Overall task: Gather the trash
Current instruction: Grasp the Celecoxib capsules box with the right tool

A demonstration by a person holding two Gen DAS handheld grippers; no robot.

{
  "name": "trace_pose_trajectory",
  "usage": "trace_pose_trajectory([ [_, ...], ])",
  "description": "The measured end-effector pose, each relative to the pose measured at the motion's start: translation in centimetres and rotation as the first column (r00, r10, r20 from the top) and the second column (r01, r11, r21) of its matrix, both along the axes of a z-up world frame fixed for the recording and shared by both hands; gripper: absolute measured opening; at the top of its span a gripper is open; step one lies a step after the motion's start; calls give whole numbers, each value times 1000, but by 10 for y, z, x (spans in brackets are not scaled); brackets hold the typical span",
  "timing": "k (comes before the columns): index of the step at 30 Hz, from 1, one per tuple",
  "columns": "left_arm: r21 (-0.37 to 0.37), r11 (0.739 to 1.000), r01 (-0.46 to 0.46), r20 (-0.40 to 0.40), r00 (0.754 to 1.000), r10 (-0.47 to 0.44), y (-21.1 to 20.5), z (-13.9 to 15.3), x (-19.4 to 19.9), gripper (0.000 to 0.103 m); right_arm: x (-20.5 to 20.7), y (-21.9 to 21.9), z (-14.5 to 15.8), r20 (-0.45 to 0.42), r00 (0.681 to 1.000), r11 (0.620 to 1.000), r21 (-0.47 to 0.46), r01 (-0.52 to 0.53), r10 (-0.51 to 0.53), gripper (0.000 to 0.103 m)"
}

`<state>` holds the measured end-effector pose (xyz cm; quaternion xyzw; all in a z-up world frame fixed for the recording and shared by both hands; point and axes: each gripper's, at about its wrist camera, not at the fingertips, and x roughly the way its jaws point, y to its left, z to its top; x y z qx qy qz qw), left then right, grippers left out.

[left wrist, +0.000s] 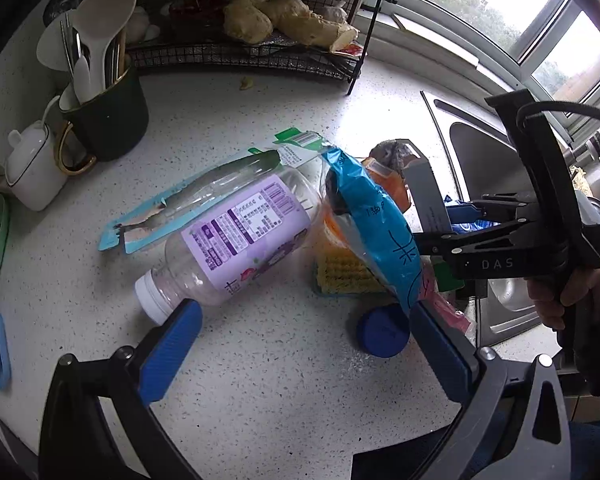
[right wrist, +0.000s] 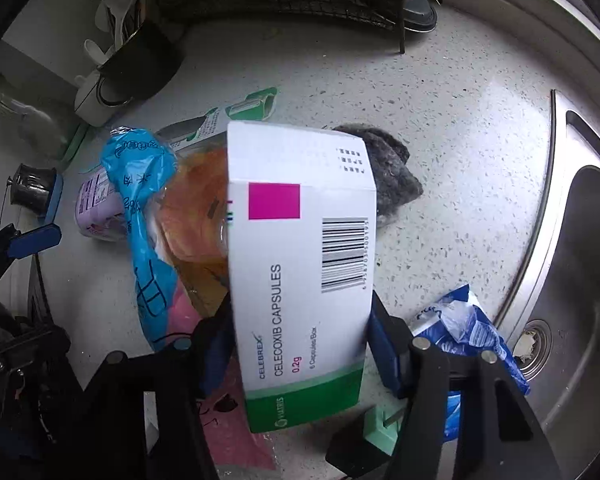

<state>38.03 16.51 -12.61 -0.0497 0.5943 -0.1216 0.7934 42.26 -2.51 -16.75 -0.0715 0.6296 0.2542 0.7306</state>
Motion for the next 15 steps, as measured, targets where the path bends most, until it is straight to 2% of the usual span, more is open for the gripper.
trace_pose_trajectory([
  [8, 26, 999, 47, 23, 999, -47, -8, 8, -2, 103, -24, 8, 28, 103, 994, 998, -62, -27, 33, 57],
  [15, 82, 984, 160, 38, 986, -163, -1, 16, 4, 103, -37, 2, 57, 157, 987, 996, -86, -25, 38, 57],
])
